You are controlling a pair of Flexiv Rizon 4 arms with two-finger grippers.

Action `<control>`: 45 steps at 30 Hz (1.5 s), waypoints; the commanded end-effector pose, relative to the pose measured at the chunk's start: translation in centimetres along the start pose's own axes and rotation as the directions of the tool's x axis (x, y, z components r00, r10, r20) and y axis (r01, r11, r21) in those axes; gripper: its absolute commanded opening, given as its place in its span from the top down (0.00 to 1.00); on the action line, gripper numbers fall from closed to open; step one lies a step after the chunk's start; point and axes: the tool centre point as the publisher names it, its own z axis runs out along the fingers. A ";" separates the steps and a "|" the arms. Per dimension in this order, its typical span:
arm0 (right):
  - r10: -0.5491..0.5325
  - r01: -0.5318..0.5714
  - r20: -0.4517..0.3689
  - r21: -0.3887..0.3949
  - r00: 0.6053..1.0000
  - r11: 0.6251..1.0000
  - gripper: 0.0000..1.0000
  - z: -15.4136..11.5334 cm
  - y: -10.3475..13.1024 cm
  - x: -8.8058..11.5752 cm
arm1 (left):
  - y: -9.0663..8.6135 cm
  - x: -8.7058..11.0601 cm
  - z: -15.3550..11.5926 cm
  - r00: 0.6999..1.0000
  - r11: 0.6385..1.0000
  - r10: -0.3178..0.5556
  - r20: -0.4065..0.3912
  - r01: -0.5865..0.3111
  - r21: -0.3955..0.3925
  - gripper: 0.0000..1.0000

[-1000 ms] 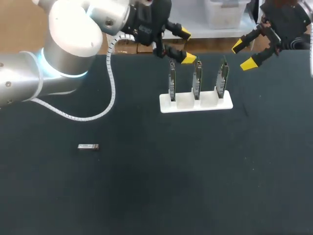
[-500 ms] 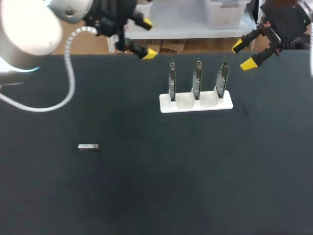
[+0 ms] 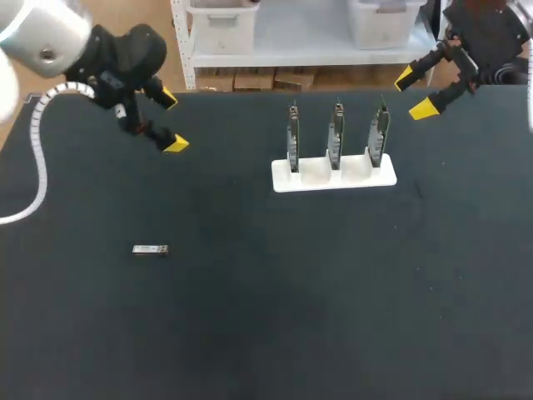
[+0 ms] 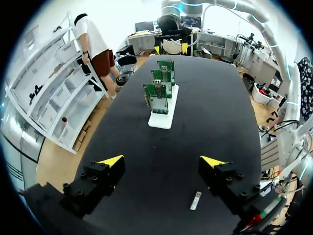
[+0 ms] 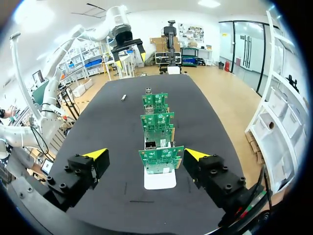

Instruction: Pick up the optical module with the left hand, and insert it into the network port with the right hand.

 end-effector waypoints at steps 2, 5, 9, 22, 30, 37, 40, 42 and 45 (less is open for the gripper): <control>-0.001 0.001 0.001 0.005 1.000 1.000 0.00 0.1 0.2 0.0 | 0.2 0.1 0.2 0.996 0.999 0.037 0.075 -0.040 0.036 0.00; -0.001 0.001 0.001 0.005 1.000 1.000 0.00 0.1 0.2 0.0 | 0.2 0.1 0.2 0.996 0.999 0.037 0.075 -0.040 0.036 0.00; -0.001 0.001 0.001 0.005 1.000 1.000 0.00 0.1 0.2 0.0 | 0.2 0.1 0.2 0.996 0.999 0.037 0.075 -0.040 0.036 0.00; -0.001 0.001 0.001 0.005 1.000 1.000 0.00 0.1 0.2 0.0 | -2.7 1.0 1.5 0.979 0.981 0.185 -0.086 -0.189 -0.040 0.00; -0.001 0.001 0.001 0.005 1.000 1.000 0.00 0.1 0.2 0.0 | -2.6 9.0 1.9 0.963 0.992 0.103 -0.247 -0.117 -0.042 0.00; -0.001 0.001 0.001 0.005 1.000 1.000 0.00 0.1 0.2 0.0 | -2.2 13.3 1.7 0.937 0.996 0.076 -0.341 -0.087 -0.017 0.00; -0.001 0.001 0.001 0.005 1.000 1.000 0.00 0.1 0.2 0.0 | -2.7 13.8 1.7 0.932 0.997 0.079 -0.353 -0.083 0.003 0.00; -0.001 0.001 0.001 0.005 1.000 1.000 0.00 0.1 0.2 0.0 | -3.5 14.0 1.7 0.932 0.996 0.089 -0.352 -0.089 0.019 0.00; -0.001 0.001 0.001 0.005 1.000 1.000 0.00 0.1 0.2 0.0 | -4.6 14.3 1.9 0.935 0.996 0.091 -0.343 -0.083 0.037 0.00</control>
